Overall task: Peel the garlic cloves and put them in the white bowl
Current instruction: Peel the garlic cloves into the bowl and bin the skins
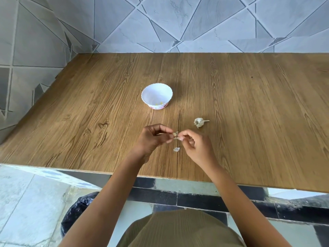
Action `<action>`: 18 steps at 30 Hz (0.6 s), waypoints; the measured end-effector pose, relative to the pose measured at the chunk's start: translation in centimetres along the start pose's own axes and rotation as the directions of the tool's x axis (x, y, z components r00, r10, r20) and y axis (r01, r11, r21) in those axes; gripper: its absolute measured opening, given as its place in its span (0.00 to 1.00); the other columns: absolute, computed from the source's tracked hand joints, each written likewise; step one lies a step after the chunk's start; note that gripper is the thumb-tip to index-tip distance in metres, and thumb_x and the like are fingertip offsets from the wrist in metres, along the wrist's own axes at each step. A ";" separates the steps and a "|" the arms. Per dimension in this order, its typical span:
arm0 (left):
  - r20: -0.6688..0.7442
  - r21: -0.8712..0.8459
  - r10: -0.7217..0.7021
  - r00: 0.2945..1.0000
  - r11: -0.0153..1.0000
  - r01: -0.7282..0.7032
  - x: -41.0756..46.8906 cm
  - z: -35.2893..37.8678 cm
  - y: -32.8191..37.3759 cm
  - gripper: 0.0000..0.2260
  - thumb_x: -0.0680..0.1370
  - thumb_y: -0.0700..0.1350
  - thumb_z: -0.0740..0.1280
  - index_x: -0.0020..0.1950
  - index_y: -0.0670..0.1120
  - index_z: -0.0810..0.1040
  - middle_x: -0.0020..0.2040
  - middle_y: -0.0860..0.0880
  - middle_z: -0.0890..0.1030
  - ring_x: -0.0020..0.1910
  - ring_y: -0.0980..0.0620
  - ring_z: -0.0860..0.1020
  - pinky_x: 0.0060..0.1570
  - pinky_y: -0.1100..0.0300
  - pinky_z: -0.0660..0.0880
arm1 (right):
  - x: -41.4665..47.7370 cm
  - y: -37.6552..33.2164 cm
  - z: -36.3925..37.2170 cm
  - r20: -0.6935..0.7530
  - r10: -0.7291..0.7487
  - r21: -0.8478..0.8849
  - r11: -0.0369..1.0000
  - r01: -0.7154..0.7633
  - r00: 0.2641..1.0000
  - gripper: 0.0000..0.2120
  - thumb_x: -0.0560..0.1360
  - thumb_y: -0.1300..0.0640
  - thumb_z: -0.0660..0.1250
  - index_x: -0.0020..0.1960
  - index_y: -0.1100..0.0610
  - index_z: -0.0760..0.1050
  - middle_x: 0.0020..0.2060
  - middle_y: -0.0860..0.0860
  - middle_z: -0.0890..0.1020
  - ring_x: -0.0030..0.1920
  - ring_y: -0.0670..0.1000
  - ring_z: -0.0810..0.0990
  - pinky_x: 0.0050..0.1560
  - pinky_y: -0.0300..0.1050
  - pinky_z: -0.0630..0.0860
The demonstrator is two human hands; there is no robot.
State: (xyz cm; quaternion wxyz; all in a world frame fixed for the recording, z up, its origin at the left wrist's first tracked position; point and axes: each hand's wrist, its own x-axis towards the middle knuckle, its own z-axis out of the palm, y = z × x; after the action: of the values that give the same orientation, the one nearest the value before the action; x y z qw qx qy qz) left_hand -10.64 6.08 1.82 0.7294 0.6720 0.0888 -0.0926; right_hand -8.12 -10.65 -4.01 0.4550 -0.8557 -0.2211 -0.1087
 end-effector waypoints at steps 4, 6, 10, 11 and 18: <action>-0.010 0.005 -0.004 1.000 1.000 0.004 0.0 0.0 0.1 0.08 0.72 0.29 0.68 0.44 0.42 0.78 0.39 0.45 0.81 0.37 0.55 0.81 0.38 0.67 0.77 | 0.2 -0.2 0.2 -0.005 -0.008 -0.036 0.999 0.008 1.000 0.09 0.76 0.56 0.62 0.48 0.57 0.80 0.40 0.46 0.83 0.38 0.46 0.81 0.34 0.50 0.80; -0.016 0.006 -0.011 1.000 1.000 0.011 0.2 -0.2 0.0 0.09 0.72 0.29 0.69 0.45 0.42 0.79 0.39 0.45 0.81 0.37 0.54 0.81 0.39 0.66 0.78 | 0.2 -0.2 0.2 -0.004 -0.009 0.000 1.000 0.009 1.000 0.10 0.76 0.56 0.62 0.49 0.58 0.80 0.42 0.47 0.83 0.40 0.47 0.81 0.37 0.48 0.80; -0.026 0.012 -0.017 1.000 1.000 0.017 0.4 -0.4 -0.2 0.08 0.72 0.31 0.69 0.47 0.41 0.80 0.39 0.47 0.83 0.38 0.54 0.81 0.42 0.65 0.78 | 0.2 -0.5 0.2 0.000 0.013 0.124 0.992 -0.013 1.000 0.05 0.74 0.63 0.67 0.49 0.59 0.80 0.43 0.46 0.83 0.42 0.44 0.80 0.40 0.32 0.75; -0.029 0.008 -0.017 0.999 1.000 0.018 0.4 -0.4 -0.3 0.07 0.72 0.31 0.69 0.47 0.41 0.80 0.39 0.48 0.83 0.39 0.55 0.81 0.41 0.66 0.78 | 0.3 -0.6 0.1 -0.009 0.012 0.126 0.992 -0.010 1.000 0.06 0.74 0.65 0.67 0.47 0.59 0.80 0.43 0.46 0.82 0.42 0.43 0.80 0.41 0.31 0.75; -0.049 0.039 -0.009 0.999 0.999 0.011 0.5 -0.4 -0.4 0.08 0.73 0.31 0.69 0.46 0.41 0.81 0.41 0.47 0.83 0.39 0.56 0.81 0.44 0.66 0.78 | 0.4 -0.3 0.3 -0.059 0.000 0.103 0.995 0.006 0.998 0.07 0.73 0.62 0.64 0.45 0.56 0.80 0.42 0.46 0.83 0.40 0.44 0.81 0.37 0.42 0.79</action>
State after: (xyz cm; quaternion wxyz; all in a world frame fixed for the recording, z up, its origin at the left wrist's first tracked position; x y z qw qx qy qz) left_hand -10.27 6.48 1.26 0.7133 0.6876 0.1082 -0.0817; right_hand -7.90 -10.09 -3.76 0.5049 -0.8271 -0.2143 -0.1230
